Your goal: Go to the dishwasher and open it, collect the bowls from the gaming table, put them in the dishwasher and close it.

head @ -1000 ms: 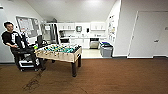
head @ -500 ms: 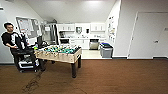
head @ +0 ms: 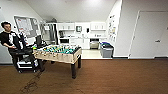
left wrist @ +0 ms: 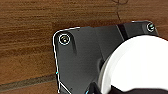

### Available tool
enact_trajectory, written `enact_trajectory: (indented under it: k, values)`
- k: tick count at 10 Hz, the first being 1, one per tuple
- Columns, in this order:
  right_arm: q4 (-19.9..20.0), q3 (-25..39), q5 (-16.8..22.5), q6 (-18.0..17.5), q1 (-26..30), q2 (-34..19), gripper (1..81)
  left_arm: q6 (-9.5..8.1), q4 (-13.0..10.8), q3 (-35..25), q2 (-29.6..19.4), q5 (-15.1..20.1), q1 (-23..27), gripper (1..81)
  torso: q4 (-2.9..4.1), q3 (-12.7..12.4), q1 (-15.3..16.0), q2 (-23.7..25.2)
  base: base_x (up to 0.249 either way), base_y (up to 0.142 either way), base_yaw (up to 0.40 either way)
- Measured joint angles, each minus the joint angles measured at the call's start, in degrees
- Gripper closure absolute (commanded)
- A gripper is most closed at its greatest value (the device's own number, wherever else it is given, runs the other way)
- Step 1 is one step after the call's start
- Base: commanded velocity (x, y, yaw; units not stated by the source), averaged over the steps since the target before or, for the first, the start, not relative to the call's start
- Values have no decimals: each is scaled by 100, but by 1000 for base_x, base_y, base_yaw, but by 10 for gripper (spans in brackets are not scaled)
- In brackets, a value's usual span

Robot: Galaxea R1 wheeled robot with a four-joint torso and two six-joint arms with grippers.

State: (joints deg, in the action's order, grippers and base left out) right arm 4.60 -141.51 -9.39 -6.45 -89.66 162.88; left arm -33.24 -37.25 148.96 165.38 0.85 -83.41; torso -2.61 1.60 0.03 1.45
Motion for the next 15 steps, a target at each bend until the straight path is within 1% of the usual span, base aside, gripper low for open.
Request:
enact_trajectory:
  k: [15]
  values:
    - [-39,-113,0,0,-20,66,811,1,0,0,-5,-6,-68,811,0,0,5,2,134,0,0]
